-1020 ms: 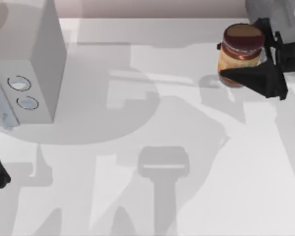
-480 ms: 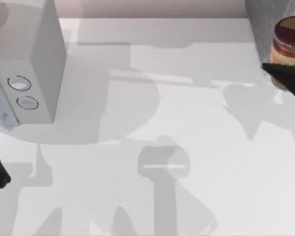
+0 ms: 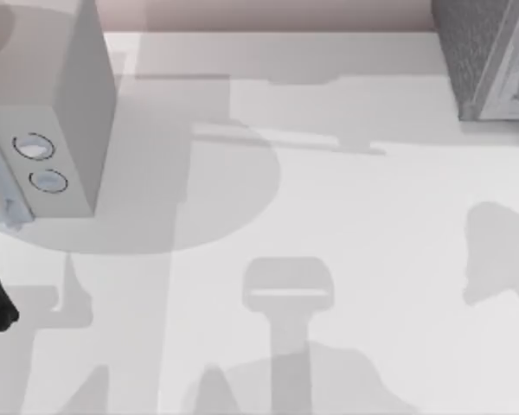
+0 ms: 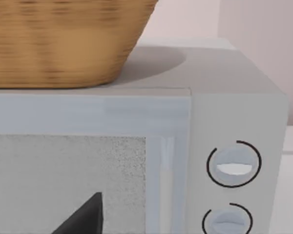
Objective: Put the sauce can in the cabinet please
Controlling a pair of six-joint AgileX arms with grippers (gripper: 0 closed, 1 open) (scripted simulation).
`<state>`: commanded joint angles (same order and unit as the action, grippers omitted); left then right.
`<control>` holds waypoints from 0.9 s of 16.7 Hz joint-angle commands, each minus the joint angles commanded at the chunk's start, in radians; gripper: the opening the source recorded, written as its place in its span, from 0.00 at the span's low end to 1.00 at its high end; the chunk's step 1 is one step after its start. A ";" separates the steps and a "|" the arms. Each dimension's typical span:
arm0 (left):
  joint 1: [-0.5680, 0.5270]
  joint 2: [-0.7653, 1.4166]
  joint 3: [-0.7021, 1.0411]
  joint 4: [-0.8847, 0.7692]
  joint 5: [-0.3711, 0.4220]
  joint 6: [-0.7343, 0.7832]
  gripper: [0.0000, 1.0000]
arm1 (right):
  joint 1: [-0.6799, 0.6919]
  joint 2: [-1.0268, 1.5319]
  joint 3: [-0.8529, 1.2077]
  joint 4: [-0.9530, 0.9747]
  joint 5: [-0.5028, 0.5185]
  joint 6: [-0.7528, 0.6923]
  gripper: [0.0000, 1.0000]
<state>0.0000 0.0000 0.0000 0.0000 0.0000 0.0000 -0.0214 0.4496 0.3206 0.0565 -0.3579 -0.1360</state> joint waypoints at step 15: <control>0.000 0.000 0.000 0.000 0.000 0.000 1.00 | 0.025 -0.436 -0.309 -0.062 0.355 0.137 0.00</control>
<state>0.0000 0.0000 0.0000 0.0000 0.0000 0.0000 0.0033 0.0141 0.0121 -0.0055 -0.0033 0.0012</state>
